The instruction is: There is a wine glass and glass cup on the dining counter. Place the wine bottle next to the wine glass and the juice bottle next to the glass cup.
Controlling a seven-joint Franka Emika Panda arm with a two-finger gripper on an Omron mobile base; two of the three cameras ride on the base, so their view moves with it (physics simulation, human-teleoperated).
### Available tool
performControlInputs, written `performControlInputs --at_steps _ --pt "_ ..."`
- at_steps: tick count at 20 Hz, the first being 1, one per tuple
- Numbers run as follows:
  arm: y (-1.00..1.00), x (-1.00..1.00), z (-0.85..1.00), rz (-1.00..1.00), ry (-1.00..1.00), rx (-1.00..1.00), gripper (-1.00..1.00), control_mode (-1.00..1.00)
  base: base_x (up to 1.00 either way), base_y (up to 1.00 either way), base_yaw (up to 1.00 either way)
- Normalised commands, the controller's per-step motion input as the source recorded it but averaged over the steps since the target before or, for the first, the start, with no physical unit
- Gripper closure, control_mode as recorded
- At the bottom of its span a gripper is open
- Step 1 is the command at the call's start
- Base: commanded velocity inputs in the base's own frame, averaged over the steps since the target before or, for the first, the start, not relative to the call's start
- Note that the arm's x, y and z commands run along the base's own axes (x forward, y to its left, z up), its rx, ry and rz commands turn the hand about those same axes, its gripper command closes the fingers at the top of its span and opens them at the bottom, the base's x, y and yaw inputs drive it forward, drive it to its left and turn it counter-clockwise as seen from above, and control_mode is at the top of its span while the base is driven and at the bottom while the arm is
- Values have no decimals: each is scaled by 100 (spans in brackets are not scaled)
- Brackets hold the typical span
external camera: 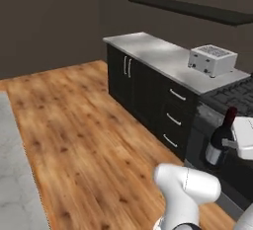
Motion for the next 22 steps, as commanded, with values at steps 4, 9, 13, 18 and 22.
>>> performControlInputs --at_steps 4,9,13,18,22 --pt "0 0 0 0 0 0 100 100 100 0 32" --pt "0 0 0 0 0 0 100 100 100 0 21" --pt "0 0 0 0 0 0 100 100 100 0 16" --pt "0 0 0 0 0 0 100 100 100 0 12" --pt "0 0 0 0 0 0 100 100 100 0 6"
